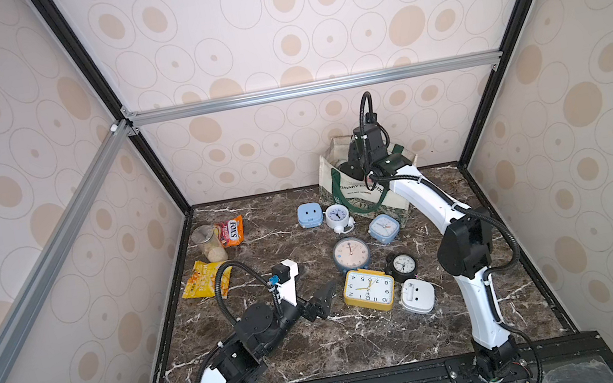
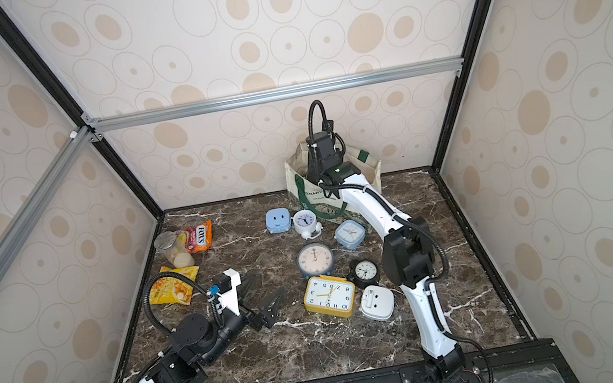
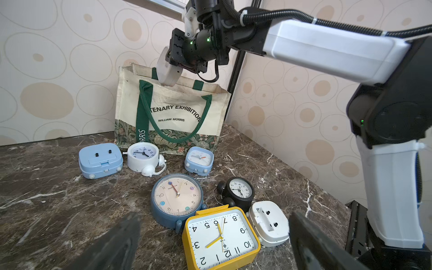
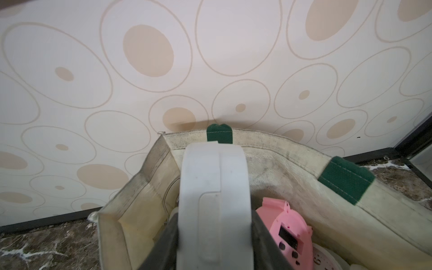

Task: Put the alarm clock into the canvas bag
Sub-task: Place the alarm at the canvas bag.

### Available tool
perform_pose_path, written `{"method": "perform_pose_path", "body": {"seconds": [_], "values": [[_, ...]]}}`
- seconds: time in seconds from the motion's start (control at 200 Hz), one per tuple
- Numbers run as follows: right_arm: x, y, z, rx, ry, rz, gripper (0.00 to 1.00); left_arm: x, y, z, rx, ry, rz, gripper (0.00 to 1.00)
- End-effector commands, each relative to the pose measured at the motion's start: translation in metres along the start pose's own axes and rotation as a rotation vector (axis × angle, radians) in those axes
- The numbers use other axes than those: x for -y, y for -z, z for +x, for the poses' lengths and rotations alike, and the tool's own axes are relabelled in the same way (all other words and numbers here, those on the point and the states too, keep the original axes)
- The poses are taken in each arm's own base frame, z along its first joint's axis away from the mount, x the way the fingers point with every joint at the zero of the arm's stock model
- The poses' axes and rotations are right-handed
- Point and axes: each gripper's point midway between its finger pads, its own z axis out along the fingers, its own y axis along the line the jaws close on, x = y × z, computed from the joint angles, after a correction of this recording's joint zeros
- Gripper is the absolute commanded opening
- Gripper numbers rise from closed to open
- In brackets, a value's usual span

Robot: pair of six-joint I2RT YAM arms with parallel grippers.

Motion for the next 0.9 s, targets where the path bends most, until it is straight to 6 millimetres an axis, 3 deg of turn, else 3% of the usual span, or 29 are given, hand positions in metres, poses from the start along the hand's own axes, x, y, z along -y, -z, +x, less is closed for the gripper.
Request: {"method": "perform_pose_path", "body": {"seconds": [0.0, 0.105, 0.24, 0.255, 0.305, 0.345, 0.43, 0.56, 0.635, 0.695, 0.895], "values": [[0.019, -0.002, -0.018, 0.018, -0.012, 0.049, 0.04, -0.010, 0.004, -0.005, 0.000, 0.037, -0.060, 0.98], [0.023, -0.009, -0.007, -0.012, -0.004, 0.043, 0.10, -0.019, 0.006, -0.010, 0.002, 0.063, -0.121, 0.98], [0.021, -0.007, -0.001, -0.036, 0.000, 0.019, 0.28, -0.031, 0.002, -0.010, -0.042, 0.061, -0.207, 0.98], [0.023, -0.009, 0.010, -0.056, 0.011, 0.025, 0.29, -0.031, 0.002, -0.010, -0.048, 0.060, -0.212, 0.98], [0.024, -0.008, 0.014, -0.065, 0.011, 0.020, 0.35, -0.031, -0.001, -0.010, -0.061, 0.059, -0.219, 0.98], [0.024, -0.007, 0.014, -0.065, 0.013, 0.013, 0.37, -0.030, -0.003, -0.011, -0.070, 0.060, -0.216, 0.98], [0.023, -0.002, 0.012, -0.061, 0.017, -0.004, 0.57, -0.027, -0.009, -0.010, -0.093, 0.072, -0.211, 0.98], [0.021, 0.010, 0.005, -0.050, 0.016, -0.032, 0.72, -0.027, -0.021, -0.006, -0.148, 0.070, -0.223, 0.98], [0.016, 0.022, 0.002, -0.040, 0.031, -0.073, 0.74, -0.031, -0.029, -0.002, -0.173, 0.081, -0.242, 0.98], [0.011, 0.034, 0.000, -0.016, 0.053, -0.095, 0.82, -0.039, -0.038, 0.002, -0.204, 0.111, -0.265, 0.98], [-0.004, 0.099, -0.008, 0.060, 0.124, -0.179, 0.94, -0.082, -0.080, 0.014, -0.329, 0.177, -0.368, 0.98]]}}
